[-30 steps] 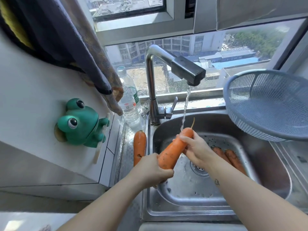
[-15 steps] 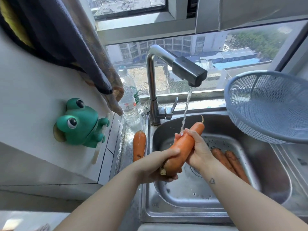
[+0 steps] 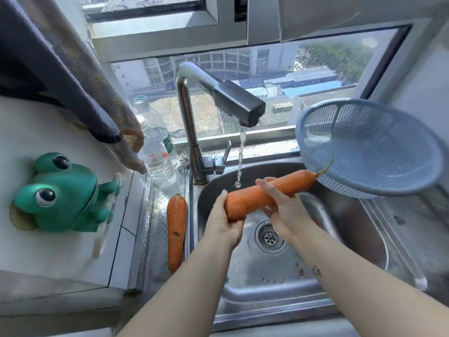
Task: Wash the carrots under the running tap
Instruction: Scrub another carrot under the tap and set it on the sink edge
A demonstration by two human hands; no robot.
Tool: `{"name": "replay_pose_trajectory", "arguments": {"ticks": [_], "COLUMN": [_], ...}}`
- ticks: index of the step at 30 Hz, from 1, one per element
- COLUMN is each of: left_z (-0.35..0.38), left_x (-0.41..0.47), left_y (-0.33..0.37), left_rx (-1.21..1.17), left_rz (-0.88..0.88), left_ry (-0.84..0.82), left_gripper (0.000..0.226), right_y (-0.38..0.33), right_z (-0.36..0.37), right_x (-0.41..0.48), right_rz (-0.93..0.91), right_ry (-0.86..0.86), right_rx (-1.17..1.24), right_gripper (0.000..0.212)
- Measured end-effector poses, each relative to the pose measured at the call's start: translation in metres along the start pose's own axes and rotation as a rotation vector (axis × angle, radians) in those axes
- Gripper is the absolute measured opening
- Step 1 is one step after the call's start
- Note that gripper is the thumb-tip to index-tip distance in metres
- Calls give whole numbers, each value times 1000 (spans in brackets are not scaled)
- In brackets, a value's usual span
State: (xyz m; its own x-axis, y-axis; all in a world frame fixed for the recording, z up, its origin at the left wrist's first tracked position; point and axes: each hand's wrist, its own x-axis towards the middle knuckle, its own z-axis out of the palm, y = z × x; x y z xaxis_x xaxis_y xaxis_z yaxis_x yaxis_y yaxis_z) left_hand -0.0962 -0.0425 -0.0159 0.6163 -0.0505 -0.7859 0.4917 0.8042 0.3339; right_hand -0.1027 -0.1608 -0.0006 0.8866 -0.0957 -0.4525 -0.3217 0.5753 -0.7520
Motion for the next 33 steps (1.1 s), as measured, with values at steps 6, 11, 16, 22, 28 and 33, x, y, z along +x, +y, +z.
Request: {"name": "replay_pose_trajectory", "arguments": {"ticks": [6, 11, 16, 22, 28, 33], "left_z": [1, -2, -4, -9, -13, -17], "left_x": [27, 36, 34, 34, 28, 32], "left_y": [-3, 3, 3, -3, -38, -41], "left_rx": [128, 259, 422, 153, 510, 566], "left_rz": [217, 301, 318, 184, 365, 248], "left_ry": [136, 138, 33, -38, 97, 234], "left_gripper": [31, 12, 15, 24, 76, 95], "right_y": [-4, -30, -34, -17, -3, 12], "right_z": [-38, -41, -38, -37, -18, -5], "right_x": [-16, -23, 4, 9, 2, -8], "right_rz": [543, -77, -25, 696, 520, 341], "right_ry": [-95, -135, -286, -600, -431, -385], "right_rx": [-429, -1174, -1569, -854, -1145, -1513], "right_gripper": [43, 13, 42, 32, 10, 11]}}
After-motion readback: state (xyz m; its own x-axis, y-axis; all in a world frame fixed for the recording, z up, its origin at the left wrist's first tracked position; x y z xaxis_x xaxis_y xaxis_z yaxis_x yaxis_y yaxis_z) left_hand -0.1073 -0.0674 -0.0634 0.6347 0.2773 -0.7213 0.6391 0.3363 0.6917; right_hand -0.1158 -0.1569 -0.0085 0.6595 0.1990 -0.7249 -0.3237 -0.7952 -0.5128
